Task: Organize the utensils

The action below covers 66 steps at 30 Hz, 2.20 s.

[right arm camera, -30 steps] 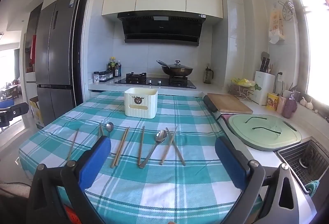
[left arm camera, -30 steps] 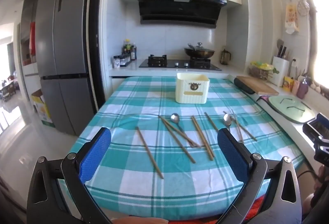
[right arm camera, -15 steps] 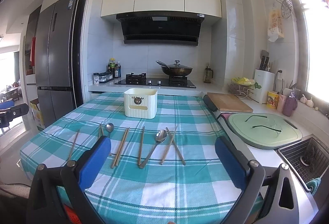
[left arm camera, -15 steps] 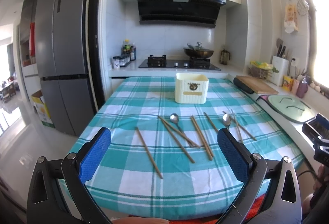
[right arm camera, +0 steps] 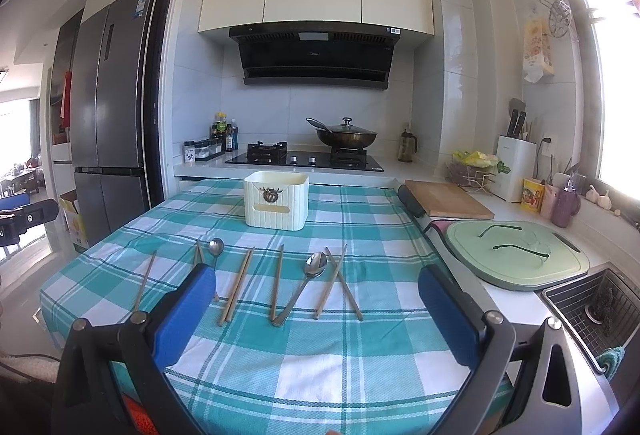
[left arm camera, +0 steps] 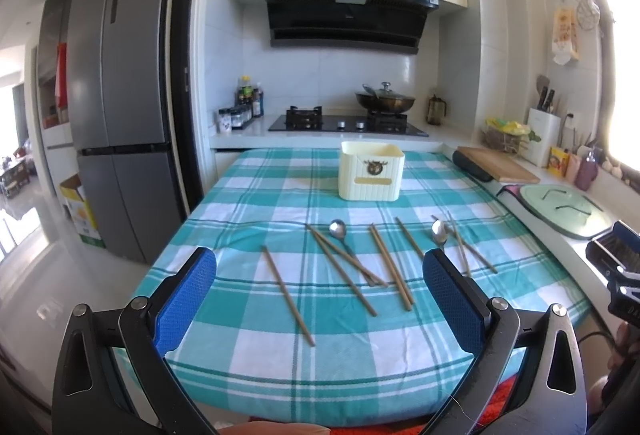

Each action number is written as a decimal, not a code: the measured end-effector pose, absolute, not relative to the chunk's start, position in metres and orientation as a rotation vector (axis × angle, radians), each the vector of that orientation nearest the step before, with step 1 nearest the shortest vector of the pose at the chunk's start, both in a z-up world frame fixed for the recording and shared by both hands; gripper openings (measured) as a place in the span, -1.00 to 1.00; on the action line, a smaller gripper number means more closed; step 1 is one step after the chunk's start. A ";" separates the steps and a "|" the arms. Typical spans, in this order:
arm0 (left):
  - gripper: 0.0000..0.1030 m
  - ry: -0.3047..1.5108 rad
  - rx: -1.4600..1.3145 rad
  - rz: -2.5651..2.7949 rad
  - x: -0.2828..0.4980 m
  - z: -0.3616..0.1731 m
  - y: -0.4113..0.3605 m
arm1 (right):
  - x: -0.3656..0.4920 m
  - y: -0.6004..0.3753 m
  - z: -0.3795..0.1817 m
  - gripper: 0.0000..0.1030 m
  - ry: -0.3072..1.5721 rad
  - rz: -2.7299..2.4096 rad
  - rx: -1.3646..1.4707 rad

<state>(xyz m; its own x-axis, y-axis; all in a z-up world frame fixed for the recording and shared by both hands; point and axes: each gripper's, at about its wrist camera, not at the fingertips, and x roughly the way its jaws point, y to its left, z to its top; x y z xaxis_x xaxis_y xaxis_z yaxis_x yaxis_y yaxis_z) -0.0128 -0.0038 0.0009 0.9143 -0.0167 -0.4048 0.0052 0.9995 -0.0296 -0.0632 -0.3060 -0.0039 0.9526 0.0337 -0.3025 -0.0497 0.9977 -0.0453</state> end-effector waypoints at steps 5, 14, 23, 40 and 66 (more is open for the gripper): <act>0.99 0.415 -0.029 -0.011 -0.013 0.001 -0.004 | -0.063 -0.305 -0.005 1.00 0.307 0.047 -0.057; 0.99 0.420 -0.029 -0.014 -0.013 0.001 -0.004 | -0.064 -0.303 -0.007 1.00 0.309 0.049 -0.055; 0.99 0.425 -0.029 -0.014 -0.014 0.000 -0.004 | -0.064 -0.303 -0.008 1.00 0.315 0.051 -0.057; 0.99 0.435 -0.029 -0.016 -0.011 -0.004 -0.006 | -0.063 -0.303 -0.011 1.00 0.320 0.052 -0.057; 0.99 0.455 -0.033 -0.024 -0.005 -0.008 -0.007 | -0.059 -0.308 -0.013 1.00 0.331 0.047 -0.049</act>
<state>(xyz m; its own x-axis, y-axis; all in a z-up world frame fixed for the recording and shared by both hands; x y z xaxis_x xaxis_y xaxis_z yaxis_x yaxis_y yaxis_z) -0.0046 -0.0075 -0.0078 0.8979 -0.0309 -0.4391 0.0161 0.9992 -0.0372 -0.0588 -0.3080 -0.0132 0.9446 0.0384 -0.3260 -0.0543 0.9977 -0.0399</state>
